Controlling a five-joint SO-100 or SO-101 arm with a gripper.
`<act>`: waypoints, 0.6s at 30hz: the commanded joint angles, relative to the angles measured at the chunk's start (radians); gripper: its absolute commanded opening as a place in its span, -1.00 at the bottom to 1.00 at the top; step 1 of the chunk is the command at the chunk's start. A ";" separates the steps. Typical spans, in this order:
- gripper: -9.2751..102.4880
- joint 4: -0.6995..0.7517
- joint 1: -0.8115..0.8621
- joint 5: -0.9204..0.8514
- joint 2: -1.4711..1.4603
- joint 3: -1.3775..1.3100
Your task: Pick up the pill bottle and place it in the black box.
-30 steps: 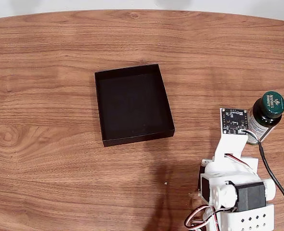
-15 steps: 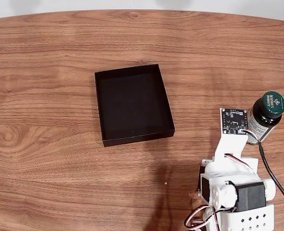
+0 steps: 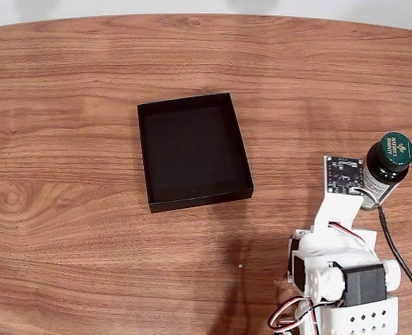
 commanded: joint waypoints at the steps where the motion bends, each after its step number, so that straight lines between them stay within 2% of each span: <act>1: -0.60 -0.057 0.048 0.006 -0.021 -0.017; 12: -0.43 -0.548 0.202 0.115 -0.270 -0.017; 18: -0.32 -0.790 0.304 0.115 -0.393 -0.017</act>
